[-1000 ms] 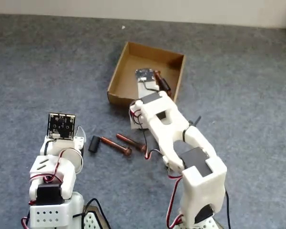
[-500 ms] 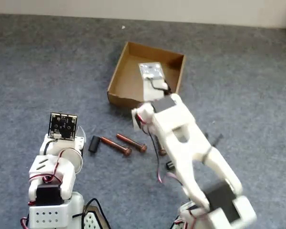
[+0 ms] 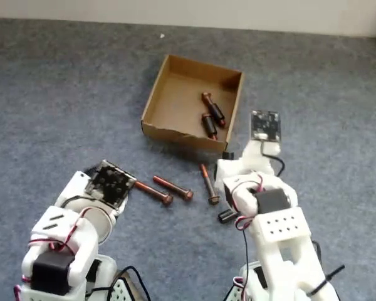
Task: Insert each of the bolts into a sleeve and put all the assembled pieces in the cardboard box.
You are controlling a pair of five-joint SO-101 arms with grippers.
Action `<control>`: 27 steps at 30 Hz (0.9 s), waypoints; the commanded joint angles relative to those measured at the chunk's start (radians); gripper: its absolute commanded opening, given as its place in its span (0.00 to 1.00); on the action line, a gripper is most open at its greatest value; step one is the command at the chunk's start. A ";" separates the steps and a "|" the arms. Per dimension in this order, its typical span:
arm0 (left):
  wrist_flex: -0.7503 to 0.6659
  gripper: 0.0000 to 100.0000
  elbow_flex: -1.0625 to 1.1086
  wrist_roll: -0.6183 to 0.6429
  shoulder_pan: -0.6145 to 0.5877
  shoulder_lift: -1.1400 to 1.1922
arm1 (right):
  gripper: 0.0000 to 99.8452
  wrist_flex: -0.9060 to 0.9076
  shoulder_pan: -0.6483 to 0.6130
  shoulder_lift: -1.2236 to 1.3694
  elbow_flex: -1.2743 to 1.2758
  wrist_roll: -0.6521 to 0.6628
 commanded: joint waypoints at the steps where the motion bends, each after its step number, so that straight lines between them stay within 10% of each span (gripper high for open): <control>1: 0.054 0.13 -0.166 -0.107 0.076 0.214 | 0.00 -0.160 0.074 -0.074 0.053 -0.005; 13: 0.074 0.21 -0.371 -0.549 0.260 0.900 | 0.00 -0.312 0.217 -0.074 0.104 -0.095; 27: -0.190 0.21 -0.452 -0.637 0.269 1.383 | 0.00 -0.314 0.259 -0.074 0.104 -0.097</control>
